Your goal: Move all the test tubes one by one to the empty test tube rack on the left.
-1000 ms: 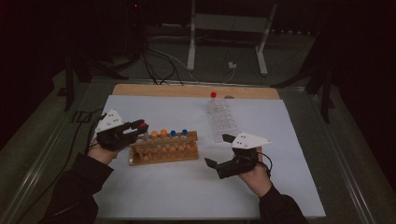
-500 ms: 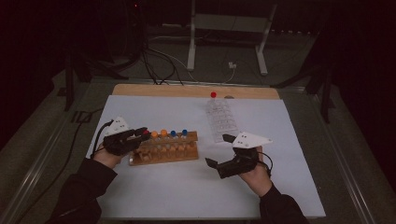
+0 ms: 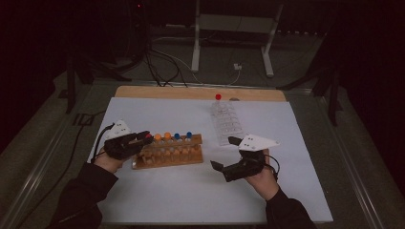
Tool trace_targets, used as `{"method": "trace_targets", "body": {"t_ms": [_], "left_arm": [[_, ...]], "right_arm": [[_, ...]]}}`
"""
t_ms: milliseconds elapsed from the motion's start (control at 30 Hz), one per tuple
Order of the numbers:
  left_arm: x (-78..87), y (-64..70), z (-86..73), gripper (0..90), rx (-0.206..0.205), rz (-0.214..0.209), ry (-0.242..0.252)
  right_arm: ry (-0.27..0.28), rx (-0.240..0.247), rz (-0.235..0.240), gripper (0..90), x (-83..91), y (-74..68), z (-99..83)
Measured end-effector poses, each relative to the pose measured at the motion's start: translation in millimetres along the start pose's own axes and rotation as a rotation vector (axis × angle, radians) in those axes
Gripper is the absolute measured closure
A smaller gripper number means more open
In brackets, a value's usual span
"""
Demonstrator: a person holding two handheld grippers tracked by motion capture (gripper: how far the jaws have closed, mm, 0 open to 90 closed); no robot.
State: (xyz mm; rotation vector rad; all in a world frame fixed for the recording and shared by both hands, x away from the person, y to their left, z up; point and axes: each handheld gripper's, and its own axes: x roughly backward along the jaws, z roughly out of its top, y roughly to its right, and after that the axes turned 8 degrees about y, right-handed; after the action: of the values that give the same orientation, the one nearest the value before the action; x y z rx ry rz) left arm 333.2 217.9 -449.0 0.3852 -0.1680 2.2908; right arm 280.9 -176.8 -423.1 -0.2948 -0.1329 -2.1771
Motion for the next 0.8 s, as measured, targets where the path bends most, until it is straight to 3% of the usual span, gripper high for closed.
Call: {"method": "trace_targets", "body": {"t_ms": [100, 300, 500, 600, 800], "left_arm": [[1.3, -0.8, 1.4, 65.7, 0.005, -0.014, -0.011], [16.0, 5.2, 4.8, 28.3, -0.008, -0.029, 0.019], [32.0, 15.8, 6.4, 5.4, 0.01, -0.066, 0.059], [36.9, 22.7, 6.9, 2.2, 0.001, -0.1, 0.073], [41.5, 30.6, 9.0, 2.1, -0.021, -0.114, 0.099]], "right_arm": [[-0.001, 0.002, -0.004, 0.0, 0.1, 1.7, 1.1], [0.014, 0.016, -0.038, 0.0, 1.0, 14.8, 9.1], [0.009, -0.001, -0.075, 0.0, -6.3, 42.4, 16.2], [-0.009, -0.006, -0.108, 0.0, -15.4, 58.6, 17.5], [-0.069, -0.042, -0.158, 3.9, -44.5, 95.1, 16.5]]}}
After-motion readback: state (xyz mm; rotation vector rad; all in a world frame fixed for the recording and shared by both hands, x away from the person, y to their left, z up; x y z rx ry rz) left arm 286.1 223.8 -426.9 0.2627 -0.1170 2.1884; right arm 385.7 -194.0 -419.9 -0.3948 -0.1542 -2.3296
